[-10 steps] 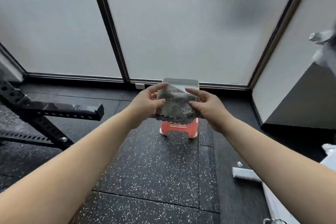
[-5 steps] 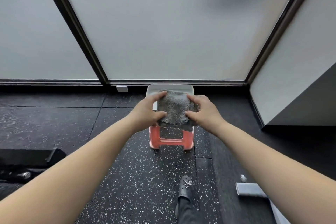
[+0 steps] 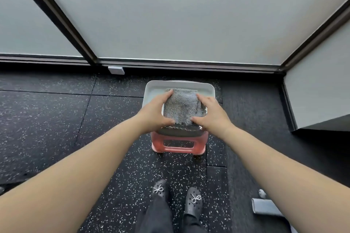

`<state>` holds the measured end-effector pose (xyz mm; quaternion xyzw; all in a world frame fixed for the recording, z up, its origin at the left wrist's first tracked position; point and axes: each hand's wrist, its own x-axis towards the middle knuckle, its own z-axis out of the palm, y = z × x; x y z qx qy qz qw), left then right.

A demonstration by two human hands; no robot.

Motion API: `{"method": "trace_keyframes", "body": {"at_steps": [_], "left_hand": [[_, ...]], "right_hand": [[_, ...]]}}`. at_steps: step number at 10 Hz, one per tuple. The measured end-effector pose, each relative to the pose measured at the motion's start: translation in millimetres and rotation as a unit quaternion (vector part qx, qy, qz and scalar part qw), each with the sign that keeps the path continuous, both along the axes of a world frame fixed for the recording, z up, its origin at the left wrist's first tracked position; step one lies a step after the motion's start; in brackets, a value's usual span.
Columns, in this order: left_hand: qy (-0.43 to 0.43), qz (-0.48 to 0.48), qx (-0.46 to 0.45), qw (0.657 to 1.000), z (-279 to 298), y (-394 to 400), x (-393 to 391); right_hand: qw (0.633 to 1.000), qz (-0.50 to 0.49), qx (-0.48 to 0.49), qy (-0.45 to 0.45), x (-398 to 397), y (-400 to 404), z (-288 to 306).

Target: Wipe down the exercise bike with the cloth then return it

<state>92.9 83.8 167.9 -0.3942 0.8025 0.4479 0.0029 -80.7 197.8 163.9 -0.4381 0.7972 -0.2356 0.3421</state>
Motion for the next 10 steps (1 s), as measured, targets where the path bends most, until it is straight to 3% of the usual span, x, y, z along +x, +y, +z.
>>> {"method": "trace_keyframes", "body": {"at_steps": [4,5,6,7,8,10], "left_hand": [[-0.061,-0.008,0.028,0.998,-194.0,-89.6,-47.5],[-0.110,-0.024,-0.009,0.994,-211.1,-89.0,-45.9],[-0.156,-0.013,-0.104,0.982,-215.2,-88.7,-41.4],[-0.176,-0.109,-0.223,0.953,-220.3,-88.3,-43.4],[-0.246,-0.172,-0.223,0.927,-226.4,-90.0,-42.5],[-0.267,-0.101,-0.182,0.941,-197.6,-102.6,-32.6]], "right_hand": [[0.996,-0.005,0.088,-0.013,-35.2,-93.0,-186.2],[0.992,0.017,0.123,0.029,-35.5,-92.7,-207.9],[0.983,0.035,0.100,0.148,-30.3,-91.2,-210.0],[0.967,0.115,0.094,0.205,-22.5,-95.2,-211.1],[0.952,0.151,0.159,0.213,-22.2,-98.9,-218.2],[0.967,0.074,0.170,0.176,-26.0,-90.1,-192.0]]}}
